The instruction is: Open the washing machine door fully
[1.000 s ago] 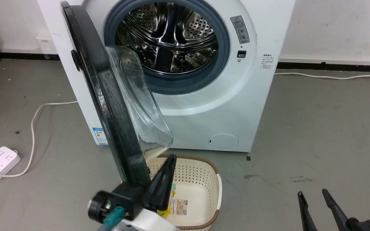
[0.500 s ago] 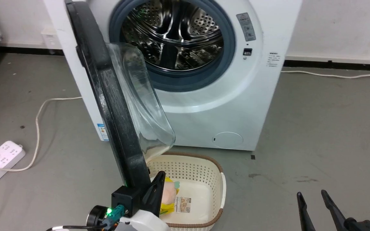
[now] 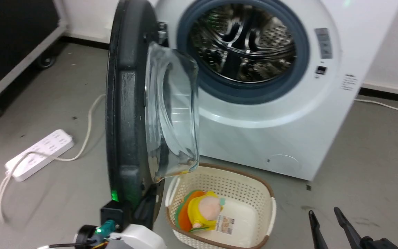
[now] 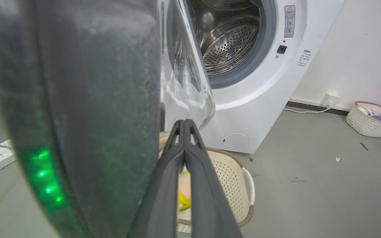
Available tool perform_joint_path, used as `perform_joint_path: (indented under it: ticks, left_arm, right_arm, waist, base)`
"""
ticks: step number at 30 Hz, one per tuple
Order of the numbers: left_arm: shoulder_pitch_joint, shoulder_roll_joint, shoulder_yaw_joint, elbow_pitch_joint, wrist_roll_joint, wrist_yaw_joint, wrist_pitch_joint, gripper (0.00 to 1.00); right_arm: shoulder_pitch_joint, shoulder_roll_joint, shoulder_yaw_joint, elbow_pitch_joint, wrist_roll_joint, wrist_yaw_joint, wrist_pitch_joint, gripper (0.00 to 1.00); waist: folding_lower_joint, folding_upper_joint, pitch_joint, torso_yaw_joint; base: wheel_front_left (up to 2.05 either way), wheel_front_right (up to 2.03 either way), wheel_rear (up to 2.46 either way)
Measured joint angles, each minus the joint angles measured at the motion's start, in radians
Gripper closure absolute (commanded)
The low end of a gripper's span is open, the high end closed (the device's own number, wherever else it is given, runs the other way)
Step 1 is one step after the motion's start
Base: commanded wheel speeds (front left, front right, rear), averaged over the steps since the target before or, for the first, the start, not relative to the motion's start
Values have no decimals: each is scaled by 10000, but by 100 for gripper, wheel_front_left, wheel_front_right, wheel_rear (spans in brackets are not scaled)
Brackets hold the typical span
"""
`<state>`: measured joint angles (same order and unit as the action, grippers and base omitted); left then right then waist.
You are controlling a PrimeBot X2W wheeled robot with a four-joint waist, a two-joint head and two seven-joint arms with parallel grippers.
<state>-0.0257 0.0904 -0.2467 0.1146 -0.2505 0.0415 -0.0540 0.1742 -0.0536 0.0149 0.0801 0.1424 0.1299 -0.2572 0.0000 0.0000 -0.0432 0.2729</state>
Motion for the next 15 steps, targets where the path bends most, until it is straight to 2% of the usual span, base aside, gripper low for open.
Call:
perform_joint_path:
  ticks: [7,15]
  left_arm:
    - [-76,550,700,-113,-276,151,-10,100]
    - [-1020,1185,1668,249,-692,270,-88,100]
  right_arm:
    - [-2,2,278,38,-13,0,0,0]
    - [-265,6,414,-270,-487,0,276,0]
  waist:
    - [-1,0,140,829]
    - [1,0,1189,1161]
  base:
    - [0,0,0]
    - [0,0,0]
